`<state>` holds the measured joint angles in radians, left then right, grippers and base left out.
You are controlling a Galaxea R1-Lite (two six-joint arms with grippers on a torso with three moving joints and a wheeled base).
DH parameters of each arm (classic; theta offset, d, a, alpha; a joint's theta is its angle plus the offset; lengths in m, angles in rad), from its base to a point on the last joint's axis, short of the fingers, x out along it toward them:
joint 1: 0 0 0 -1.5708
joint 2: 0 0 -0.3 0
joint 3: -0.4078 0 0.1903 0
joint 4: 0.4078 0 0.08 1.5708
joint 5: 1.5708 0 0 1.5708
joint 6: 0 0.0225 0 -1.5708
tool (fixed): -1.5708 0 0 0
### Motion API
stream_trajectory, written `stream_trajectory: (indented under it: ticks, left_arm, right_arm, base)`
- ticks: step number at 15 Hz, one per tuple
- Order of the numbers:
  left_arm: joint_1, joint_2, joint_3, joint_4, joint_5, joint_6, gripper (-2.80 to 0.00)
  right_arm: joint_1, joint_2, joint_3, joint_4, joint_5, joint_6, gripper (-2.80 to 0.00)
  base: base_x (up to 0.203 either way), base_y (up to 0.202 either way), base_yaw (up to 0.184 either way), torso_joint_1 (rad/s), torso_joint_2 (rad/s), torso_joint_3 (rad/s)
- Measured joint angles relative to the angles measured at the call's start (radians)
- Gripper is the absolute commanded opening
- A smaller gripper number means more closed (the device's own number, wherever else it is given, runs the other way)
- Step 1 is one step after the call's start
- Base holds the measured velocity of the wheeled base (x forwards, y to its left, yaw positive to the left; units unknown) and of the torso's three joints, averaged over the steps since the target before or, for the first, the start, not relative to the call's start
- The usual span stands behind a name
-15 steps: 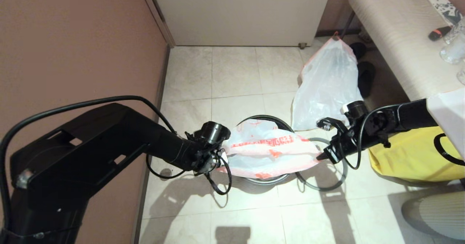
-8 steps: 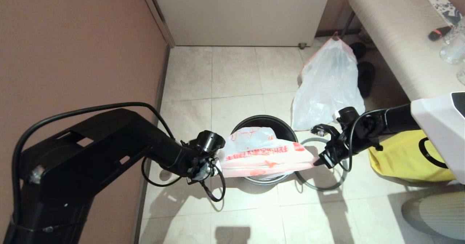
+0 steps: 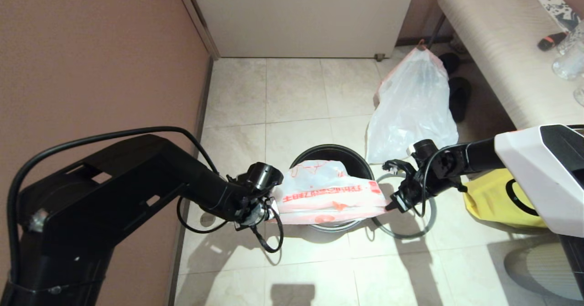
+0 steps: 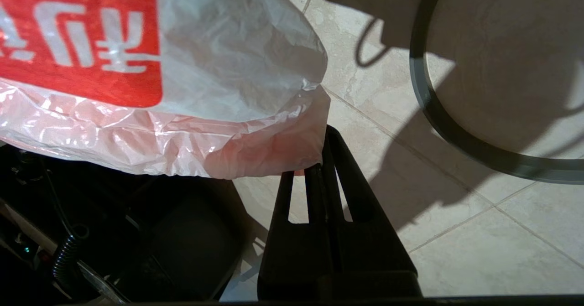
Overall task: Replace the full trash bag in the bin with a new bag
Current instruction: Put the new garbage bag on the trash can
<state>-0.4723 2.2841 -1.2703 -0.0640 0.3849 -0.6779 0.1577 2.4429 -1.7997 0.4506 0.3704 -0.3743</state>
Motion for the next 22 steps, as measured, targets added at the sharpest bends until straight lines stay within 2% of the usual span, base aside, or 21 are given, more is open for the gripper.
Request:
stream_trajectory:
  ticks: [2, 4, 6, 8, 12, 15, 18, 22]
  left_arm:
    - [-0.027, -0.022, 0.045, -0.004, -0.001, -0.003, -2.8]
    - [-0.05, -0.036, 0.1, -0.015, -0.002, -0.007, -2.8]
    - [-0.048, -0.044, 0.154, -0.034, -0.001, -0.008, -2.8]
    - [-0.041, -0.044, 0.188, -0.07, 0.002, -0.008, -2.8]
    - [0.008, -0.013, 0.16, -0.082, 0.007, 0.0, -2.8]
    - [0.041, 0.014, 0.089, -0.084, 0.01, 0.003, -2.8]
    - [0.043, 0.024, 0.006, -0.083, 0.02, 0.004, -2.8]
    - [0.04, 0.031, -0.066, -0.097, 0.025, 0.004, -2.8]
  right_arm:
    - [0.0, -0.019, 0.011, 0.007, 0.005, -0.006, -2.8]
    - [-0.007, -0.033, 0.023, 0.045, 0.004, -0.046, -2.8]
    - [-0.019, -0.041, 0.025, 0.089, -0.001, -0.085, -2.8]
    - [-0.028, -0.041, 0.024, 0.093, -0.003, -0.088, -2.8]
    - [-0.028, -0.017, 0.014, 0.045, -0.001, -0.075, -2.8]
    - [-0.02, 0.013, 0.013, -0.072, 0.002, -0.003, -2.8]
    - [-0.014, 0.029, 0.015, -0.194, 0.002, 0.092, -2.8]
    - [-0.012, 0.034, 0.02, -0.307, 0.004, 0.168, -2.8]
  base:
    - [0.0, 0.0, 0.0, 0.0, 0.0, 0.0]
    - [0.0, 0.0, 0.0, 0.0, 0.0, 0.0]
    - [0.0, 0.0, 0.0, 0.0, 0.0, 0.0]
    - [0.0, 0.0, 0.0, 0.0, 0.0, 0.0]
    - [0.0, 0.0, 0.0, 0.0, 0.0, 0.0]
    - [0.0, 0.0, 0.0, 0.0, 0.0, 0.0]
    - [0.0, 0.0, 0.0, 0.0, 0.0, 0.0]
    - [0.0, 0.0, 0.0, 0.0, 0.0, 0.0]
